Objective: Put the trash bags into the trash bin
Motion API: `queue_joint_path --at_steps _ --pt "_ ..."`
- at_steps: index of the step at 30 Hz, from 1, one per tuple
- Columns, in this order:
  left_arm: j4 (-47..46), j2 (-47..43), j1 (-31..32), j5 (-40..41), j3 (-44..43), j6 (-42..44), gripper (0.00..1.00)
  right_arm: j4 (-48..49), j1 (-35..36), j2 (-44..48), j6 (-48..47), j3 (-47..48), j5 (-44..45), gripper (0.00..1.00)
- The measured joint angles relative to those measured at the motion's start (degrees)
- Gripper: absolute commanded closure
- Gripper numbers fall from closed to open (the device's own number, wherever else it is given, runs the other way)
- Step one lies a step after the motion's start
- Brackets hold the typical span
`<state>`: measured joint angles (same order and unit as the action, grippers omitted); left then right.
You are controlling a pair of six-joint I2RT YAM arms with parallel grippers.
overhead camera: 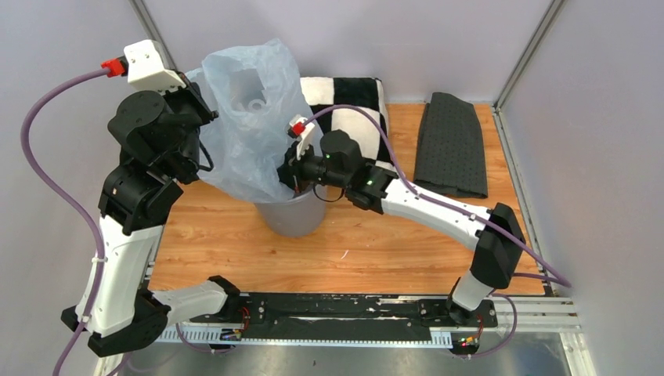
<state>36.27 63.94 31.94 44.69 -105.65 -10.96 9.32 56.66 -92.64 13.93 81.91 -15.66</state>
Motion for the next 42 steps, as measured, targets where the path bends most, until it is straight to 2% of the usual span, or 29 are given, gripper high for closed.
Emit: queue_joint_path --at_steps 4,14,20,23,28,32,38,40,42 --pt "0.0 0.0 0.0 -0.2 0.0 0.0 1.00 -1.9 0.7 -0.2 0.0 -1.0 1.1 0.95" --pt "-0.6 0.1 0.0 0.2 2.1 0.7 1.00 -5.0 1.1 11.1 -1.5 -4.0 5.7 0.88" --pt "-1.2 0.1 0.0 0.8 3.0 1.3 1.00 -7.8 1.1 14.4 -2.5 -4.4 8.3 0.83" --pt "-1.5 0.0 0.0 0.8 3.2 1.4 1.00 -10.4 1.2 15.8 -3.2 -5.5 9.8 0.73" --pt "-1.6 0.0 0.0 0.7 3.8 1.3 1.00 -13.9 1.2 19.5 -6.2 -5.7 13.6 0.44" --pt "-1.6 0.0 0.0 0.4 4.1 1.3 1.00 -14.7 0.9 19.8 -8.7 -2.7 16.4 0.35" --pt "-1.6 -0.2 0.0 -0.2 4.5 1.1 1.00 -15.3 -1.7 10.4 -9.2 8.1 15.4 0.36" --pt "-1.6 -0.5 0.0 -0.6 4.8 1.0 1.00 -15.5 -2.1 7.8 -9.2 9.5 15.2 0.40" --pt "-1.6 -0.6 0.0 -0.8 5.0 0.9 1.00 -15.9 -2.4 5.9 -9.2 9.6 15.3 0.49"
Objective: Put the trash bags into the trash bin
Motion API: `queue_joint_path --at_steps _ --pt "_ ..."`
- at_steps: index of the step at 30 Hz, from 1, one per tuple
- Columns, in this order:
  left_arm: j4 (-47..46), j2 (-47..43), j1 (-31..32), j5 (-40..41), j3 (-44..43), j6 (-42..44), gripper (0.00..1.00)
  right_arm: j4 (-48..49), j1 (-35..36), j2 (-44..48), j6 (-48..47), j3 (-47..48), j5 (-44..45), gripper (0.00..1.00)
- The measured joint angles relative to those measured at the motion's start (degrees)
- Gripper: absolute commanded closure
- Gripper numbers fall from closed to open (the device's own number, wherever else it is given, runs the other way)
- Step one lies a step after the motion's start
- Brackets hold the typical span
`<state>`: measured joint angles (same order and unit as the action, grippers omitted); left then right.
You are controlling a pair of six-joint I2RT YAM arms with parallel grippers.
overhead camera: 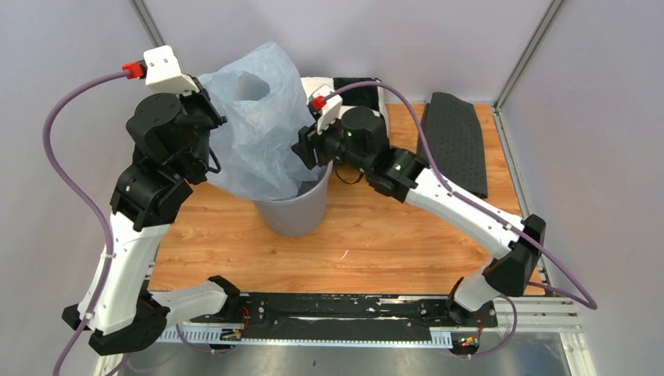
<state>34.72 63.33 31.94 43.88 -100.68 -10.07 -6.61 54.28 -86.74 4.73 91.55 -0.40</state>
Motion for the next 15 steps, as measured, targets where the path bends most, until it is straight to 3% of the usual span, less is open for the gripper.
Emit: queue_joint_path --at_steps 7,12,15 --pt "0.0 -0.5 0.0 -0.4 0.1 0.0 1.00 -0.9 0.0 -1.1 0.9 -3.7 0.9 0.88" --pt "0.0 -0.5 0.0 -1.3 0.1 -0.3 1.00 -0.7 0.0 -0.2 2.7 -9.7 0.9 0.92" --pt "0.0 -0.4 0.0 -1.5 0.1 -0.5 1.00 -0.7 0.0 0.3 3.3 -11.7 0.9 0.86"
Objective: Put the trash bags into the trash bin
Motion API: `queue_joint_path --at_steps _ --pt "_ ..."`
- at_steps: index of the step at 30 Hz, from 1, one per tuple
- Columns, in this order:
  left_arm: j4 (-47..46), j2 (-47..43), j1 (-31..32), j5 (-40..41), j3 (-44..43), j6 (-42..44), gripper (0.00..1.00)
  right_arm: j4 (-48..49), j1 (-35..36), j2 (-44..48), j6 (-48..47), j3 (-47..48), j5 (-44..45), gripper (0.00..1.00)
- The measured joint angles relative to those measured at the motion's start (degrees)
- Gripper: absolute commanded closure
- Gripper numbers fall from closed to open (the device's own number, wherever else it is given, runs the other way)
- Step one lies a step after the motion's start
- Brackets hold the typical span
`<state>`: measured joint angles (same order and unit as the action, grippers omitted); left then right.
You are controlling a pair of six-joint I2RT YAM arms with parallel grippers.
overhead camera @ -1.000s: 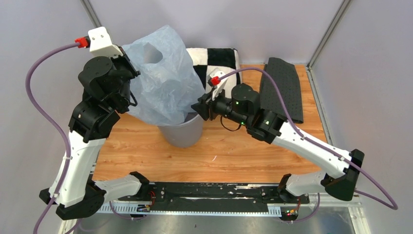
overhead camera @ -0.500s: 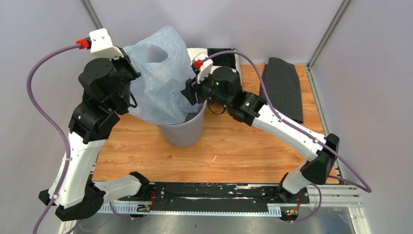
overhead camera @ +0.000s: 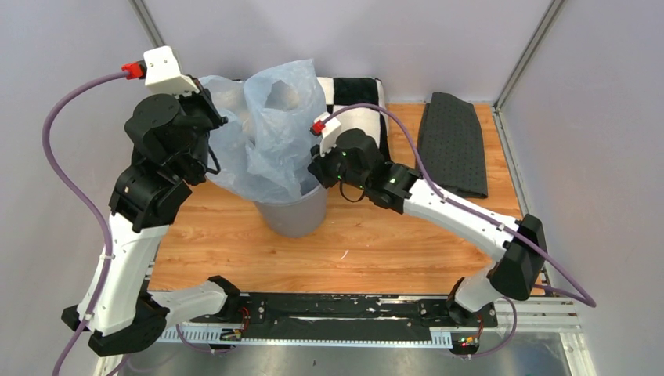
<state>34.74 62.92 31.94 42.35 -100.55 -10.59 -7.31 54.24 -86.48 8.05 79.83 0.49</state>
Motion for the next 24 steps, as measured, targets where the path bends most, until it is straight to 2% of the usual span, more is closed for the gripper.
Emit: queue_joint_path --at_steps 5,14,19,24 --pt "-0.2 0.1 0.0 -0.5 0.3 -0.4 1.00 -0.9 0.0 4.6 0.2 -0.4 -0.1 0.66" --pt "-0.4 0.6 0.0 -1.1 0.7 -0.6 1.00 -0.9 0.0 13.9 -1.4 2.8 -2.2 0.42" --pt "-0.4 0.6 0.0 -1.3 0.7 -0.6 1.00 -0.9 0.2 13.8 -2.5 5.4 -4.0 0.37" --pt "-0.4 0.6 0.0 -1.4 0.7 -0.8 1.00 -1.3 0.5 9.3 -3.2 11.1 -4.4 0.42"
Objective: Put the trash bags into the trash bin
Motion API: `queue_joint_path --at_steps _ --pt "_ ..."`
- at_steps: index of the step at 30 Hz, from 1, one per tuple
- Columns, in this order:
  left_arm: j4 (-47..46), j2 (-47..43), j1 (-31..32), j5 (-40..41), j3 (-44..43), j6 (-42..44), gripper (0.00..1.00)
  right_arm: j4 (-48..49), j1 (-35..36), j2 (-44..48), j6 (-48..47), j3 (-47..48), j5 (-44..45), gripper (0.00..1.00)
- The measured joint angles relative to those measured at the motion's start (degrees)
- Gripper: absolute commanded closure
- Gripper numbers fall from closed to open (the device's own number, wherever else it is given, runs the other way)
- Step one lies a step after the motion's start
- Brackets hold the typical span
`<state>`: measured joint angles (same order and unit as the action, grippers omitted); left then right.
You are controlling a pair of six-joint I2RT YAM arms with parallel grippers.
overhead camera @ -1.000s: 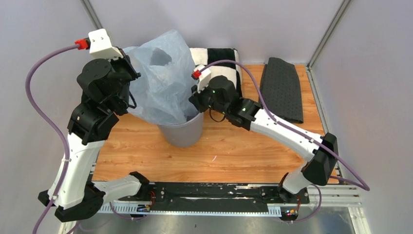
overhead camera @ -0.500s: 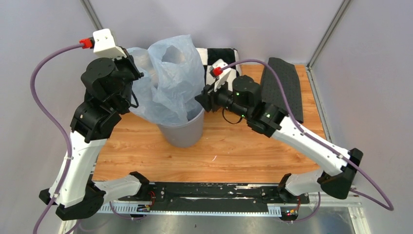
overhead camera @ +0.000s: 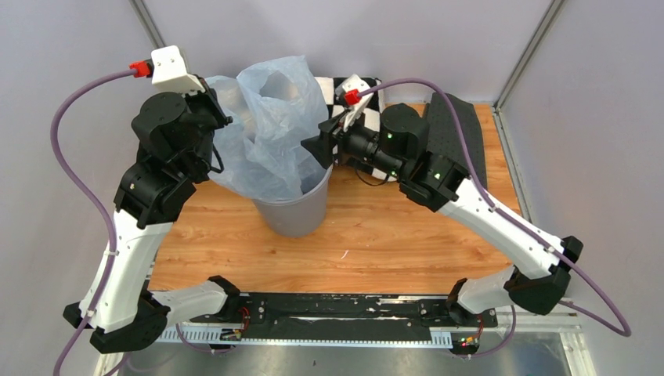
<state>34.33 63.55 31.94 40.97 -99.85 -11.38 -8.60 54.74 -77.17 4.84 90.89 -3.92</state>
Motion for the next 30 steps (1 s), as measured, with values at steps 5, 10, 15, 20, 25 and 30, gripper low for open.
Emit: queue_joint_path --at_steps 5,10,15,20,25,30 --pt "0.0 0.0 0.0 -0.3 0.0 -0.3 1.00 -0.3 0.6 -3.8 0.0 2.6 0.1 0.57" --pt "0.0 0.0 0.0 -0.5 0.0 -0.4 1.00 -1.7 1.2 -5.4 0.1 3.1 1.0 0.84" --pt "0.0 0.0 0.0 -0.5 0.0 -0.4 1.00 -1.7 1.4 -5.0 0.3 2.1 3.1 1.00" --pt "0.0 0.0 0.0 -0.5 0.0 -0.4 1.00 -1.7 1.4 -4.3 0.8 -1.2 5.0 1.00" --pt "0.0 0.0 0.0 -0.5 -0.1 -0.4 1.00 -1.5 1.4 -3.6 1.3 -4.3 6.2 1.00" --pt "0.0 0.0 0.0 -0.9 -0.1 -0.4 1.00 0.1 1.4 -2.0 1.6 -10.2 7.3 1.00"
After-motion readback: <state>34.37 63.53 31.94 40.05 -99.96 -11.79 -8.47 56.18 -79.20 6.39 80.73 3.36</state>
